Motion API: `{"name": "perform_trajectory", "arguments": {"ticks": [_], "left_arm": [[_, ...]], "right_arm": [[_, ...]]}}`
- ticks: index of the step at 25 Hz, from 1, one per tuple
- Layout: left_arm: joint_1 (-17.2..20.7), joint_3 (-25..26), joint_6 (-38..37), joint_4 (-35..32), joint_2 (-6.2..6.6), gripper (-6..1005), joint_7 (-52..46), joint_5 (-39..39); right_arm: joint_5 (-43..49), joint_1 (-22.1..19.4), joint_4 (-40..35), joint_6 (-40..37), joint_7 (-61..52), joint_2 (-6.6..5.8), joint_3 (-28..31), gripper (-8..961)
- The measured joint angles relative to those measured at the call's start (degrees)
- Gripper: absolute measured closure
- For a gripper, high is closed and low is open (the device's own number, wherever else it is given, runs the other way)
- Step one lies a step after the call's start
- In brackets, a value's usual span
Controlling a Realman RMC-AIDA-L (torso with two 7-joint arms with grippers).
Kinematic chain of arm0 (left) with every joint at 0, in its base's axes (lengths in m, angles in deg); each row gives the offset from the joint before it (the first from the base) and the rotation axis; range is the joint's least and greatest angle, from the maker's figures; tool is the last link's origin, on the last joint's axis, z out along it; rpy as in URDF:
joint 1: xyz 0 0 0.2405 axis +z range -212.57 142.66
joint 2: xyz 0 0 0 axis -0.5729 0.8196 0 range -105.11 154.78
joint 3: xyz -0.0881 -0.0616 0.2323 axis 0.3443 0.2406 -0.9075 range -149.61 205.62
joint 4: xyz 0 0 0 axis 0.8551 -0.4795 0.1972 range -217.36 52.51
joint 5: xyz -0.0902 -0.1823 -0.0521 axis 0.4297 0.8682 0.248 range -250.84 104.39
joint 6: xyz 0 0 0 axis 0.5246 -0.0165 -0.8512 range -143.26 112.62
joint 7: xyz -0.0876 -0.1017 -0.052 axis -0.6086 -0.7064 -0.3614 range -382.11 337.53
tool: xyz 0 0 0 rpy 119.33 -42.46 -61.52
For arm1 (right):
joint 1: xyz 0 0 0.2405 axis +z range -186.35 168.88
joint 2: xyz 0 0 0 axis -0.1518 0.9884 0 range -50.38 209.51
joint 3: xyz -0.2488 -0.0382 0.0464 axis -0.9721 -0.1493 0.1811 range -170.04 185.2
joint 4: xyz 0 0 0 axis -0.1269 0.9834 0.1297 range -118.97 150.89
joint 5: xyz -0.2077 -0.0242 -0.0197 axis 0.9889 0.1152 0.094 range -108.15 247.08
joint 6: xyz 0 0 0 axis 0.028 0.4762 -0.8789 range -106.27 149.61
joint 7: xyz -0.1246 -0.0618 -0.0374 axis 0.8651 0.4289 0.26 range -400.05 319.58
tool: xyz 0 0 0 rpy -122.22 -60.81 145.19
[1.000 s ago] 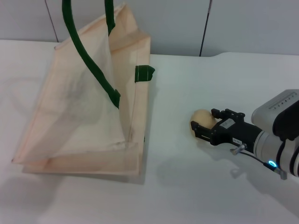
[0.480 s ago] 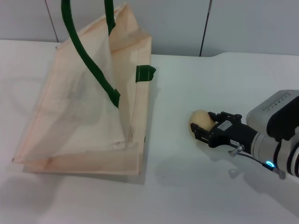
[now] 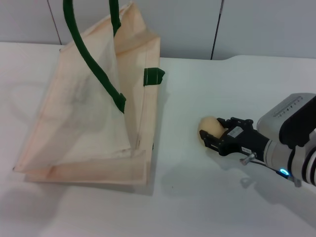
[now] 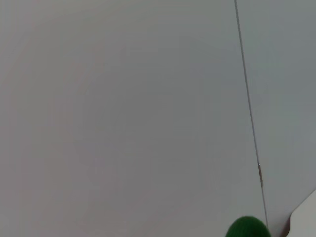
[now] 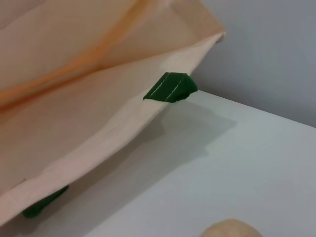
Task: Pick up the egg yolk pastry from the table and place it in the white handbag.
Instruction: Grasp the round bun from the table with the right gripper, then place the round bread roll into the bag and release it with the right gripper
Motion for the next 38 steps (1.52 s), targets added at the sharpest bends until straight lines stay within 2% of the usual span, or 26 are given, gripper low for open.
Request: {"name": "perform_trajectory", "arguments": {"ticks": [5,11,17,22,28,32,35,38], "left_arm": [[0.0,0.1,0.0,0.0,0.0,877,0.0,0.0],[-0.1,0.1,0.1,0.0,0.0,878,0.0,0.0],[-0.1,0.1,0.1,0.0,0.0,878,0.0,0.4],[-0.1,0.0,0.1,0.0,-0.05,878,0.1,0.4],[-0.3,-0.4,0.1,0.0,-0.05,878,0.4,0.4],[-0.8,-0.5,0.1,0.0,-0.07,878,0.4,0.6],[-1.0,-0.5,0.1,0.0,-0.07,878,0.4,1.0],[-1.3,-0.5,0.1,-0.2,-0.02,878,0.2,1.1]], "right_arm": [[0.1,0.0,0.9,0.3,0.2,-0.35,0.4,371],[0.1,0.0,3.1,1.2,0.5,-1.59,0.6,403],[0.1,0.0,3.0,1.8,0.5,-1.89,1.2,426],[0.1,-0.4,2.6,10.9,0.5,-2.94,6.7,442],[0.4,-0.1,2.8,17.4,0.7,-3.03,10.1,450],[3.6,0.5,2.4,23.1,0.3,-2.21,13.6,454],[7.6,2.1,2.3,23.6,0.1,-0.75,14.0,458],[12.0,4.7,1.1,23.8,0.1,1.23,14.3,461]]}}
